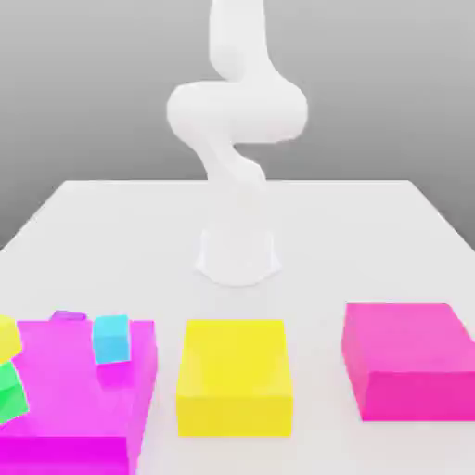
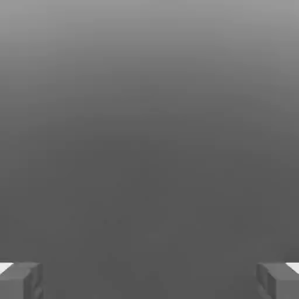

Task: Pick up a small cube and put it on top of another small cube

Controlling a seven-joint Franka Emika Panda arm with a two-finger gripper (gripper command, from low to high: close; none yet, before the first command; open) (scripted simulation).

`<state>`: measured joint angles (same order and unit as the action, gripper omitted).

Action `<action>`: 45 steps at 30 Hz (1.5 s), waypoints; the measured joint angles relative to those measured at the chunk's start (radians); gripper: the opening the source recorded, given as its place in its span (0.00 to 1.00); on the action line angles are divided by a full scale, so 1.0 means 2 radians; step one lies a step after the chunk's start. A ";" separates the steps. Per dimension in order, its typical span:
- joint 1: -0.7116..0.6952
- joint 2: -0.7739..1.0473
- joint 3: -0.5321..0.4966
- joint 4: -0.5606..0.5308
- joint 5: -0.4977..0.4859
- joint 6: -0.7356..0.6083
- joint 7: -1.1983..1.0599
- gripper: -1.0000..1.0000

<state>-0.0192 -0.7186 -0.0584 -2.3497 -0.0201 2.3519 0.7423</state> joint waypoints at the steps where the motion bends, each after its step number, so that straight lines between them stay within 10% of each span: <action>1: -0.005 0.020 -0.014 -0.012 -0.004 0.012 -0.014 0.50; 18: -0.100 0.332 -0.246 -0.191 0.017 0.208 -0.299 0.50; 26: -0.215 0.486 -0.123 -0.192 0.219 0.306 -0.487 0.50; 27: -0.237 0.502 -0.096 -0.188 0.239 0.318 -0.502 0.00; 33: -0.249 0.510 -0.082 -0.186 0.248 0.324 -0.509 0.00; 45: -0.176 0.348 -0.188 -0.192 -0.007 0.172 -0.342 0.00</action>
<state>-0.3706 -0.0223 -0.4347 -2.7346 -0.0332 2.6963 0.0573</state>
